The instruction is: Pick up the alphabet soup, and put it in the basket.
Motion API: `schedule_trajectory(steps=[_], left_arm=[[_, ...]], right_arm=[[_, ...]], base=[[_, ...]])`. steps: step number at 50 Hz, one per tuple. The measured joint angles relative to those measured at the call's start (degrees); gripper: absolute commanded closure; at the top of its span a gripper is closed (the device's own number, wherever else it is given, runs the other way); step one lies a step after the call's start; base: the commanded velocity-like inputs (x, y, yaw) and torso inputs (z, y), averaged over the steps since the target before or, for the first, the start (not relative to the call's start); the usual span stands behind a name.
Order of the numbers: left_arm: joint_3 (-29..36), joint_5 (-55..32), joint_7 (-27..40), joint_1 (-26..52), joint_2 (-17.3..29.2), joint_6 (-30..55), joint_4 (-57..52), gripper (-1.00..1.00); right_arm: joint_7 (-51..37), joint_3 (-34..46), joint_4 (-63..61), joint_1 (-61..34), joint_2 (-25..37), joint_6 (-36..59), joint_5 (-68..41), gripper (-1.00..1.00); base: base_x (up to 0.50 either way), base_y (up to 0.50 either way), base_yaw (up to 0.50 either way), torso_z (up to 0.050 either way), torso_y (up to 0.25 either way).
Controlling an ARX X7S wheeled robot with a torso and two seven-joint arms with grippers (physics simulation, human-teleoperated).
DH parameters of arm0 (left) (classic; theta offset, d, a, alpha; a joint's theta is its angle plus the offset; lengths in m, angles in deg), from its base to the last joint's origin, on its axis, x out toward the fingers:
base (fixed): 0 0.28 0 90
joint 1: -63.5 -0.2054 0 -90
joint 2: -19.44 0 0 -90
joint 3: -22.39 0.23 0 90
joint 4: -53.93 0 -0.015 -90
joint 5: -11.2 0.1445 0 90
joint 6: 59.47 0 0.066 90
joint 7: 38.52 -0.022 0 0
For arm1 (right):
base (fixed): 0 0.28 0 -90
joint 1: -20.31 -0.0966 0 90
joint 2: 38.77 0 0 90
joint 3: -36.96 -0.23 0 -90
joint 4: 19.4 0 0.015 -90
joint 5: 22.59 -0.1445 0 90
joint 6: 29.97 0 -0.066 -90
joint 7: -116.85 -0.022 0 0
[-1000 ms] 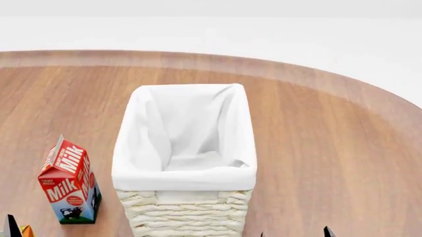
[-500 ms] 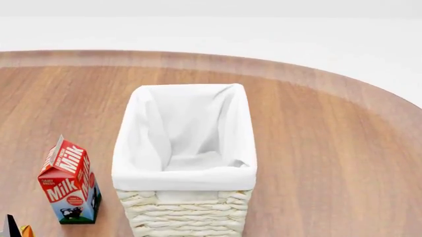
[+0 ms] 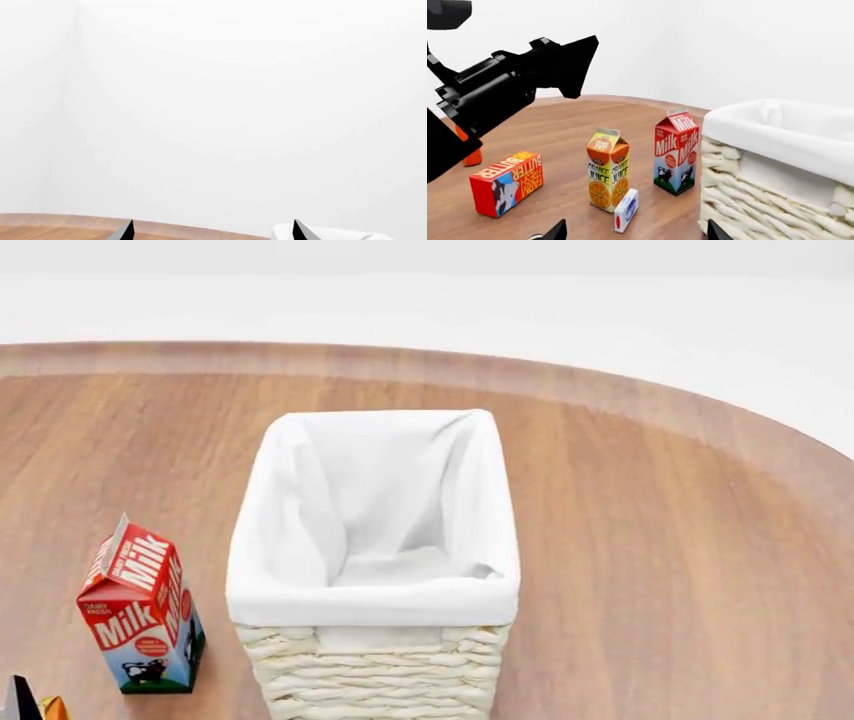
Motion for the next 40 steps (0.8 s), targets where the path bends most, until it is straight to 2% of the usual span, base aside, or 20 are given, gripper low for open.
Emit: schedule_trajectory(steps=[40], left_arm=[[0.65, -0.09, 0.72, 0.42, 0.52, -0.26, 0.53, -1.00]], right_arm=[[5.67, 4.40, -1.09, 0.30, 3.30, 1.30, -0.38, -1.00]], base=[[0.00, 0.00, 0.00, 0.000, 0.000]])
